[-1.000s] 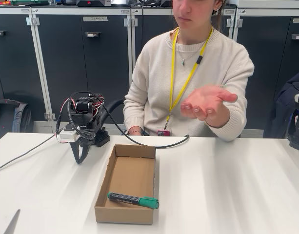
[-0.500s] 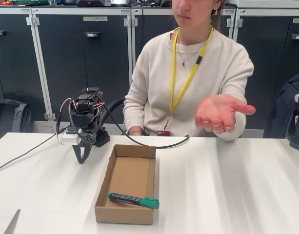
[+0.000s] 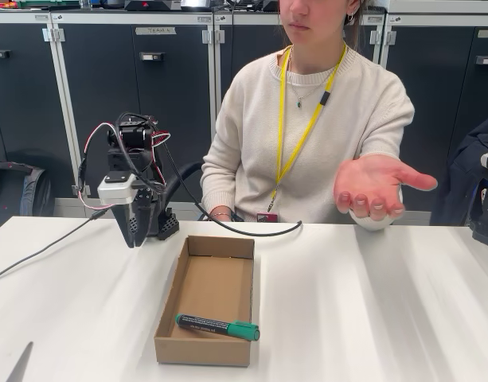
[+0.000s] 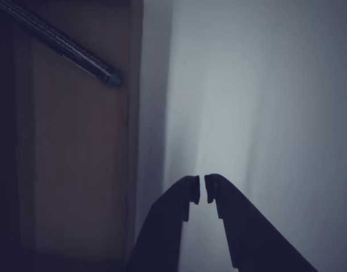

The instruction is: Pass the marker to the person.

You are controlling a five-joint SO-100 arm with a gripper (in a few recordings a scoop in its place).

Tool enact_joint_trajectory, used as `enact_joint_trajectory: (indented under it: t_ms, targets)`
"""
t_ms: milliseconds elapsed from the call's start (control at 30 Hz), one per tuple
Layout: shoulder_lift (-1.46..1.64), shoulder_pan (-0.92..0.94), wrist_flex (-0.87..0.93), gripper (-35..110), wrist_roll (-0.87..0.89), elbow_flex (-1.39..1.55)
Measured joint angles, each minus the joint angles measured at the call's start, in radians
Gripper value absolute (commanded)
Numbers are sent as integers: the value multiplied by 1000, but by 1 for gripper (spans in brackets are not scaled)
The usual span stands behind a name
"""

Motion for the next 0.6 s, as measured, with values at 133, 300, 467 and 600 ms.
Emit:
enact_joint_trajectory:
  t_ms: [133,300,467,600]
  targets:
    - [-153,-37,3,5,-112,-198]
    - [-252,-94,3,9,-313,-295]
    - [-304,-158,-3,9,-472,-308]
    - [-353,-164,25,10,-591,-305]
